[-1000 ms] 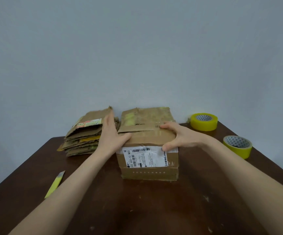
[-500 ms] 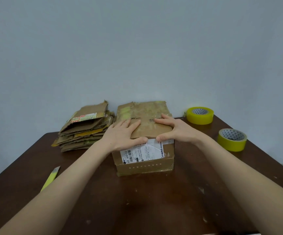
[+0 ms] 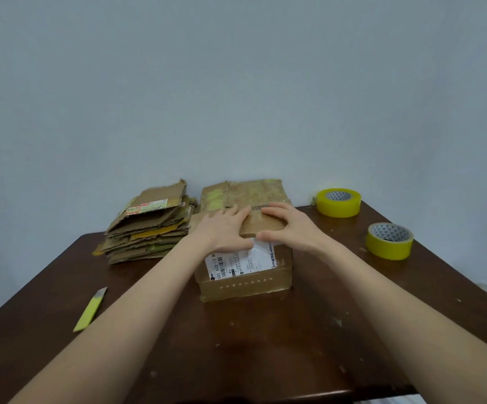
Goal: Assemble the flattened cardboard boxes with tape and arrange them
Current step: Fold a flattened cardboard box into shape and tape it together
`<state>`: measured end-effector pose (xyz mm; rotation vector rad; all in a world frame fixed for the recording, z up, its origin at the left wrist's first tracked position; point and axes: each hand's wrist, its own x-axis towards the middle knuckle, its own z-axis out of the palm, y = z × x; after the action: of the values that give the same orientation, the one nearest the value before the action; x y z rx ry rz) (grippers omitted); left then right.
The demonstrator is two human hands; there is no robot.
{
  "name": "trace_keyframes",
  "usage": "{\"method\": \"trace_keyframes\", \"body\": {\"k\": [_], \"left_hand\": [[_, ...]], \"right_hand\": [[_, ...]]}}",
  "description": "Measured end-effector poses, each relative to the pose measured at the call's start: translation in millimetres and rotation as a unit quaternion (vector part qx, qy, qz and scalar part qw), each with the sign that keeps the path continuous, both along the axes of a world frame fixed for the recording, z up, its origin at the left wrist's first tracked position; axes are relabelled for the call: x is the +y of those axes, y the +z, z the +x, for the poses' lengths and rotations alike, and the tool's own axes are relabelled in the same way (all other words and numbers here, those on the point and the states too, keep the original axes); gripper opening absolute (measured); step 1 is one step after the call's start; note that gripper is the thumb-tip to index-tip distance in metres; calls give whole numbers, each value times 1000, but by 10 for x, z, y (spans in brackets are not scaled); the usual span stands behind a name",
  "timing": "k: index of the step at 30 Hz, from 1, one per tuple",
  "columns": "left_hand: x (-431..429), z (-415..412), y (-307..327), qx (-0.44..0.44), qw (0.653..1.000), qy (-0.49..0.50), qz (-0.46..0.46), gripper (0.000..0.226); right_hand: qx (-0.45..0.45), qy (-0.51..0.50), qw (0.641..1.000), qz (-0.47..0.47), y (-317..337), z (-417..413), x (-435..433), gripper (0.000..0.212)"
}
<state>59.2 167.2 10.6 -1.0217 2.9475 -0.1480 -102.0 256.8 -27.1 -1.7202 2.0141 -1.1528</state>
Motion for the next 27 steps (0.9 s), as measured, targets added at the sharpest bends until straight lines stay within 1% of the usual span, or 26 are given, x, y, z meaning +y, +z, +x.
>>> {"method": "trace_keyframes", "body": {"k": [1, 2, 3, 4, 5, 6, 8, 10, 14, 16, 18, 21, 22, 23, 25, 27], "left_hand": [[53, -82, -12, 3, 1000, -5, 6, 83], [98, -154, -27, 8, 1000, -5, 8, 82], [127, -210, -40, 14, 1000, -4, 7, 81], [137, -247, -50, 19, 1000, -4, 4, 80], [130, -268, -59, 19, 1000, -6, 2, 81], [114, -275, -67, 17, 1000, -7, 3, 83], [80, -271, -76, 14, 1000, -8, 7, 89], [65, -276, -84, 20, 1000, -9, 5, 91], [57, -273, -118, 26, 1000, -15, -8, 92], [43, -266, -127, 30, 999, -18, -11, 98], [46, -264, -120, 40, 999, -17, -7, 100], [48, -247, -98, 67, 998, -14, 9, 96], [42, -227, -86, 75, 997, -16, 15, 96], [29, -198, -71, 83, 996, -18, 24, 94], [-8, -113, -29, 99, 994, -22, 46, 88], [-64, -31, 18, 116, 990, -18, 76, 87]], "right_hand": [[-48, 3, 999, -12, 11, -5, 24, 48], [-100, -17, 994, -32, 16, -30, 52, 38], [-126, -66, 988, -56, 10, -82, 83, 32], [-106, -132, 984, -62, -1, -153, 119, 28], [-63, -194, 978, -45, -35, -234, 161, 27], [-18, -240, 971, -8, -91, -317, 208, 30], [44, -297, 951, 74, -214, -465, 298, 39], [82, -342, 927, 127, -327, -597, 372, 45], [147, -403, 885, 182, -508, -868, 450, 57], [169, -422, 865, 212, -570, -982, 486, 59], [184, -425, 854, 237, -623, -1072, 521, 56], [234, -397, 852, 246, -675, -1140, 554, 44], [242, -387, 857, 240, -665, -1124, 559, 38], [231, -378, 868, 226, -625, -1080, 556, 33], [159, -362, 904, 161, -459, -908, 515, 34], [53, -337, 939, 47, -198, -727, 391, 39]]}}
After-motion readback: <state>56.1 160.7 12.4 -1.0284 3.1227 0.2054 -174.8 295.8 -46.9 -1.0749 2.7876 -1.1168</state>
